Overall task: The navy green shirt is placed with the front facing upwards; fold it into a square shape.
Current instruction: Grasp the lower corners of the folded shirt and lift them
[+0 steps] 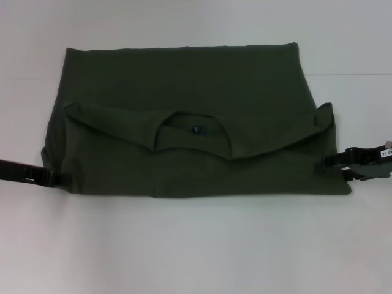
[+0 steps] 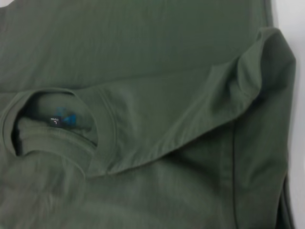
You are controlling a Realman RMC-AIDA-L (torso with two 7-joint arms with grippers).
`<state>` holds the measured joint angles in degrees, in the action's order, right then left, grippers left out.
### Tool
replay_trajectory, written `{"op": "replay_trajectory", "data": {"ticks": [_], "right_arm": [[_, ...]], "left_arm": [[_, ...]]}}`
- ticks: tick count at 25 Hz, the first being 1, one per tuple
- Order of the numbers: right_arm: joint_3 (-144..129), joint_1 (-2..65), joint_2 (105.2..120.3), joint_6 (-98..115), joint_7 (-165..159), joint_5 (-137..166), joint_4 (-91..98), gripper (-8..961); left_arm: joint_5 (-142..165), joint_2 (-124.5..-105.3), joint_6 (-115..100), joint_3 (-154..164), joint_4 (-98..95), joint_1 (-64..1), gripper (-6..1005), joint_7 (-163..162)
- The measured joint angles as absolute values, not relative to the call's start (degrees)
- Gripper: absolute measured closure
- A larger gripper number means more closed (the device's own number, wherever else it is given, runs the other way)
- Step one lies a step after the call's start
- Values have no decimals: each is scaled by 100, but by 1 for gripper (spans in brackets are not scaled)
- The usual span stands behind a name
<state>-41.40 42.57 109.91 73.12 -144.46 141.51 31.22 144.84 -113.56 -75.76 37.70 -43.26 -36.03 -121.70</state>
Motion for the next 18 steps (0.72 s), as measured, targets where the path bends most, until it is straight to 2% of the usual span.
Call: {"op": "replay_trajectory", "data": {"ticks": [10, 18], "right_arm": [[-4121, 4236, 11115, 7235, -14380, 14119, 3120, 117], [-4077, 4241, 11122, 7277, -14380, 13964, 3113, 117]], "left_arm": [[14484, -11355, -7576, 3770, -4324, -3604, 923, -12166], [14484, -11355, -7576, 3770, -4324, -3604, 919, -12155]]}}
